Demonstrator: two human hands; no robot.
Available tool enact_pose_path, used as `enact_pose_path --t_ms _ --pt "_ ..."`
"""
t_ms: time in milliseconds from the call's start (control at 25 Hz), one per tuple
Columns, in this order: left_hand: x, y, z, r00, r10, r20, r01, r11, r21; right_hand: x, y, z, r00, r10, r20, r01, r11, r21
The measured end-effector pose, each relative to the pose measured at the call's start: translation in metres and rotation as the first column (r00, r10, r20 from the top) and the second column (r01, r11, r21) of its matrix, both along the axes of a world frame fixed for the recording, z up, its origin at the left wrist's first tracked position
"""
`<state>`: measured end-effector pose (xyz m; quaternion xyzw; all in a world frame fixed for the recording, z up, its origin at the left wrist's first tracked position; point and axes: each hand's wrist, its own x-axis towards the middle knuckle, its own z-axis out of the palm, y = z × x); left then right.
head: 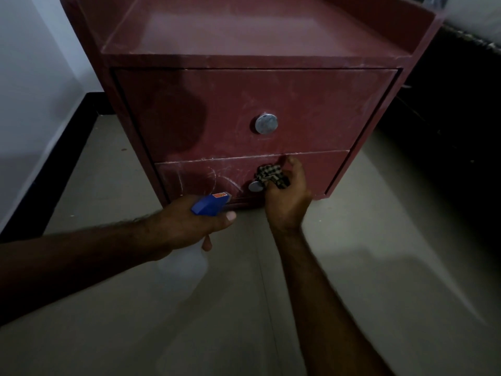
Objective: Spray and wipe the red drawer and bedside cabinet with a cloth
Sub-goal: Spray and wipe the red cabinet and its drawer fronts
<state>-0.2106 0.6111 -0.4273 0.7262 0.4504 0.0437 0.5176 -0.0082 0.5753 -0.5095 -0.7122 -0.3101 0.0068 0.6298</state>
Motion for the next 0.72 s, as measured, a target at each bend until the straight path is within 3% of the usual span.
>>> enact_pose_path --t_ms 80,280,520,720 --pt "0.0 -0.001 0.0 1.0 -0.009 -0.006 0.009 1.0 0.0 0.001 -0.002 0.002 0.999 0.02 0.034 -0.02 1.0 -0.009" --pt "0.002 0.0 0.004 1.0 0.007 0.02 -0.006 1.0 -0.012 0.01 -0.01 0.003 0.957 -0.175 -0.23 0.18 0.984 -0.001" --pt "0.0 0.0 0.002 1.0 0.006 0.021 -0.007 1.0 0.009 0.0 -0.002 0.019 0.968 -0.028 -0.25 0.052 0.995 0.09" --pt "0.001 -0.002 0.005 0.999 -0.008 0.036 0.007 1.0 0.004 0.008 -0.011 0.018 0.949 -0.166 -0.269 0.197 0.976 0.095"
